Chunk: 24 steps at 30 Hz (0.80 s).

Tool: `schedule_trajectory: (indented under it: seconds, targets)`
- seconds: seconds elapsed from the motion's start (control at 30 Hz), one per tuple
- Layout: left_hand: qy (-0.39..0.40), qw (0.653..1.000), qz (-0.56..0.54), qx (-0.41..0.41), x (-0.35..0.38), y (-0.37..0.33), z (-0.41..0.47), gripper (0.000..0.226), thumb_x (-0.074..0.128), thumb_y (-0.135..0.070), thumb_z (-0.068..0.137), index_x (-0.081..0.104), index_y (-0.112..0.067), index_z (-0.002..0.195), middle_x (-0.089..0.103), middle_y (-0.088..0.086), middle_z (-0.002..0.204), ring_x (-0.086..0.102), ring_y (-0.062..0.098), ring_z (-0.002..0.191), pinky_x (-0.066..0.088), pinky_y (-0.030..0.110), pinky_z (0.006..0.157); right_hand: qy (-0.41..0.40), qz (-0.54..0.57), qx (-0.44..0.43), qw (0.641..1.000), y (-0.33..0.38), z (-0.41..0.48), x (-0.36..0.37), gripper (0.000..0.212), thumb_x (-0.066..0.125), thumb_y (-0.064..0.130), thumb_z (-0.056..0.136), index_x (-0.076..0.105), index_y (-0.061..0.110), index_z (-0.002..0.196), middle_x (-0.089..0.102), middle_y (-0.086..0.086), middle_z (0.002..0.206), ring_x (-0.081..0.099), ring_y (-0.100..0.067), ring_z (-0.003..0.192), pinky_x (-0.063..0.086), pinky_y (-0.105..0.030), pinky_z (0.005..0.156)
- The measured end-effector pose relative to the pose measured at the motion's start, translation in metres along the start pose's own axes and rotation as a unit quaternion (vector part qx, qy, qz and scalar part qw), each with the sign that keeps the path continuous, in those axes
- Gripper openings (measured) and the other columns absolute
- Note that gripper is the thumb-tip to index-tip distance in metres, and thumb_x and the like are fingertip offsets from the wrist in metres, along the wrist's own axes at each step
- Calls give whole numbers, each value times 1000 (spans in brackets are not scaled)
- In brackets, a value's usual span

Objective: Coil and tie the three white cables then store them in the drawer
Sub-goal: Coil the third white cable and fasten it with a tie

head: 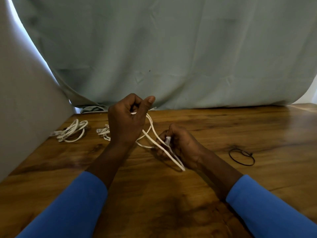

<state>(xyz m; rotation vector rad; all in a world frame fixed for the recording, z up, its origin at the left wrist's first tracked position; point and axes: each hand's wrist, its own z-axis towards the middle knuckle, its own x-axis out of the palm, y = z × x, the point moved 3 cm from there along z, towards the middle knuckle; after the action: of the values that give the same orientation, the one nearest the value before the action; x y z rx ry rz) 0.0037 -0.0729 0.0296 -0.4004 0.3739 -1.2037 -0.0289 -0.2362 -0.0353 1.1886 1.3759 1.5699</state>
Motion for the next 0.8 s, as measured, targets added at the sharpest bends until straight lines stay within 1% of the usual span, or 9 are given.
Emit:
schedule_trajectory:
  seconds: [0.07, 0.13, 0.27, 0.33, 0.4, 0.47, 0.53, 0.67, 0.8]
  targets:
    - [-6, 1000, -10, -10, 0, 0, 2, 44, 71, -40, 96, 63, -6, 69, 55, 7, 58, 49, 20, 53, 39, 28, 53, -2, -1, -1, 1000, 0, 2, -2, 36, 45, 23, 83, 69, -3, 88, 68, -23, 82, 63, -26, 67, 45, -32, 62]
    - [-10, 1000, -19, -17, 0, 0, 2, 41, 72, -36, 96, 63, -6, 70, 55, 9, 59, 49, 18, 54, 39, 24, 53, -3, -10, -12, 1000, 3, 0, 0, 32, 40, 12, 86, 68, -1, 92, 67, -21, 80, 64, -26, 65, 48, -34, 62]
    - [-15, 998, -47, -36, 4, -3, 2, 32, 75, -34, 93, 62, -12, 74, 53, 3, 64, 46, 7, 60, 39, 17, 60, 1, -39, -7, 999, 10, -6, 7, 34, 31, -1, 93, 64, 6, 95, 41, -5, 60, 35, -12, 43, 28, -25, 43]
    - [-11, 998, -52, -41, 9, -6, 1, 30, 76, -34, 93, 62, -15, 74, 53, -1, 64, 48, 7, 61, 40, 18, 61, 30, -36, 3, 999, 11, -9, 11, 31, 32, 3, 90, 62, 6, 83, 34, -1, 54, 25, -8, 38, 17, -24, 39]
    - [-12, 997, -53, -51, 12, -6, -1, 31, 75, -35, 93, 61, -17, 72, 53, -7, 63, 49, 5, 60, 40, 19, 61, 93, 1, 5, 996, 12, -11, 19, 26, 38, 19, 89, 57, 9, 74, 32, 3, 48, 21, -6, 36, 11, -25, 40]
    - [-15, 996, -48, -69, 13, -1, -3, 34, 74, -37, 94, 61, -16, 70, 53, -10, 60, 50, 4, 58, 39, 18, 60, 140, 18, 0, 990, 13, -13, 25, 49, 38, 48, 99, 54, 11, 70, 28, 5, 47, 16, -7, 39, 8, -25, 41]
    - [-7, 996, -37, -80, 14, 4, -5, 37, 73, -38, 95, 62, -12, 69, 53, -10, 58, 51, 3, 56, 38, 16, 59, 130, -9, -14, 991, 17, -14, 27, 66, 28, 65, 103, 48, 14, 66, 25, 4, 49, 12, -12, 42, 9, -28, 43]
    - [-2, 995, -35, -95, 18, 4, -9, 41, 69, -39, 97, 64, -9, 70, 56, -7, 58, 53, 3, 55, 39, 16, 59, 90, -50, -37, 994, 19, -17, 30, 59, 31, 56, 106, 36, 18, 62, 25, 2, 50, 18, -11, 41, 13, -28, 44]
    - [55, 977, -98, -181, 29, 9, -18, 46, 54, -56, 101, 69, -18, 79, 66, 11, 69, 60, 13, 65, 48, 37, 64, 133, 121, -28, 983, 26, -17, 23, 57, 42, 52, 103, 37, 24, 53, 25, 6, 42, 15, -11, 38, 7, -30, 45]
